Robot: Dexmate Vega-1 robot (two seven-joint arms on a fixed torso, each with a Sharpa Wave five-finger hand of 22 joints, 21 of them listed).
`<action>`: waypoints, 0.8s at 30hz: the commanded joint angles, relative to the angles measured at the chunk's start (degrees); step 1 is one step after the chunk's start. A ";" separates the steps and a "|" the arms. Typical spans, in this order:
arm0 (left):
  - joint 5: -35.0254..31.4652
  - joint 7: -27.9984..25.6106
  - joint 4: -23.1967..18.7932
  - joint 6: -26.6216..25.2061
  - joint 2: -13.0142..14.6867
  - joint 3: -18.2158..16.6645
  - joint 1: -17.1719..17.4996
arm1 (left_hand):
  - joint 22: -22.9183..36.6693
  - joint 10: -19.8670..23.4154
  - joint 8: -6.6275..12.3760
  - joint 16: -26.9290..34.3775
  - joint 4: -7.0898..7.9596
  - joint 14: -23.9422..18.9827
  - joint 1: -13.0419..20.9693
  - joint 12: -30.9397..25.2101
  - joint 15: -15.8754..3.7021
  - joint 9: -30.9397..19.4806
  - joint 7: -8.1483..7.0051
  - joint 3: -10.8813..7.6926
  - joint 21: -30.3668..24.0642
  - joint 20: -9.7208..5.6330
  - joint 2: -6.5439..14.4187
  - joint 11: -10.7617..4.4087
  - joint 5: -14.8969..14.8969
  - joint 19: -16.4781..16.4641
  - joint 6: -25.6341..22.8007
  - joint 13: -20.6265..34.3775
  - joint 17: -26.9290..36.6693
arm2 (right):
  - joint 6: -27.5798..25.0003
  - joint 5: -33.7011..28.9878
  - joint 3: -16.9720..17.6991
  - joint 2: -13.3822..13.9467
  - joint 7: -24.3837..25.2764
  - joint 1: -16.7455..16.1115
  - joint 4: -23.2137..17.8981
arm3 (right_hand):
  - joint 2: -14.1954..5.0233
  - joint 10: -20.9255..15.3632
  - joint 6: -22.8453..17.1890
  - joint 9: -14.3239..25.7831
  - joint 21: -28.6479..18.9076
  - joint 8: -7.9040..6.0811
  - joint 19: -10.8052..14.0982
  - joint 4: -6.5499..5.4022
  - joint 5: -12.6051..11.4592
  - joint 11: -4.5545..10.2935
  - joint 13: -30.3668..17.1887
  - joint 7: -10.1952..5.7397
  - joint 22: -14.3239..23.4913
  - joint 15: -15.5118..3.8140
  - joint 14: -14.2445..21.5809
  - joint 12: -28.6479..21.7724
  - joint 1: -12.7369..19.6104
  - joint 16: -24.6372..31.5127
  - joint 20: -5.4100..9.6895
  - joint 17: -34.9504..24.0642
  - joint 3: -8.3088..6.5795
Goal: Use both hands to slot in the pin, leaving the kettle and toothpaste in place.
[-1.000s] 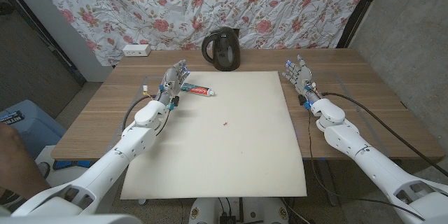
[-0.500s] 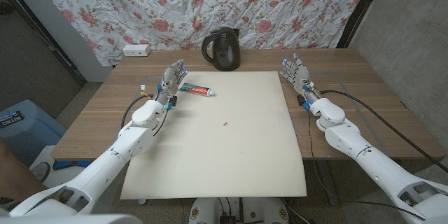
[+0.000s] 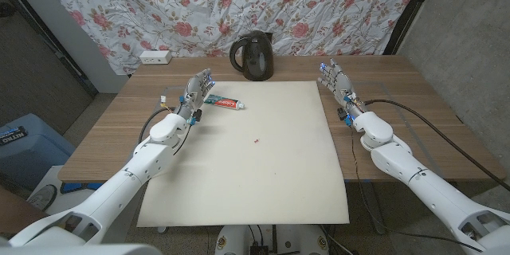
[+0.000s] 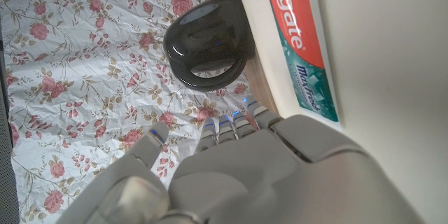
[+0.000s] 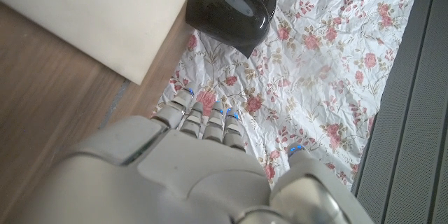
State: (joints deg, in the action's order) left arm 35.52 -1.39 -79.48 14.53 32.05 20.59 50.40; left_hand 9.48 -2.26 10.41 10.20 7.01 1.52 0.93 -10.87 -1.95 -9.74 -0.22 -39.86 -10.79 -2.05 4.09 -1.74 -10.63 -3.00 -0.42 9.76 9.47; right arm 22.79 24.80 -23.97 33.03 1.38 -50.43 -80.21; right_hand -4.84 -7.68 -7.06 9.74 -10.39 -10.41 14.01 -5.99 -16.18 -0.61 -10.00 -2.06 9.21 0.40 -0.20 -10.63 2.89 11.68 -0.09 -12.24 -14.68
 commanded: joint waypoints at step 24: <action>0.02 -2.93 -4.63 -3.46 2.14 -0.85 2.27 | 0.22 1.56 0.38 0.23 -0.82 -1.55 0.63 -0.56 -0.29 -0.17 -0.17 -0.36 -0.41 -0.76 4.19 0.02 -0.41 -1.73 -1.77 0.20 0.12 | -7.24 -21.23 -4.23 8.50 5.13 -1.29 -12.51 | -0.69 0.99 -0.41 0.10 0.35 -0.14 -2.22 2.14 -0.03 0.83 -0.24 -0.74 0.28 -1.01 0.30 0.18 2.73 -0.09 1.51 0.39 -1.78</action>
State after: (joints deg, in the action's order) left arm 35.01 -3.98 -83.18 11.63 33.53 20.28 51.53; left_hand 9.47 -0.93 10.60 10.20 6.57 0.50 1.16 -11.26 -1.74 -9.73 -0.31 -40.30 -10.89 -2.05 4.32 -1.63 -10.62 -4.23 -1.56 9.75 9.47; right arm 18.32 11.11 -26.67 39.57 4.17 -51.44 -88.61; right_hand -5.44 -7.05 -7.37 9.73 -10.16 -10.41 12.04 -4.41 -16.18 0.02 -10.00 -2.37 9.20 -0.01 0.21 -10.63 5.00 11.68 1.43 -11.73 -16.21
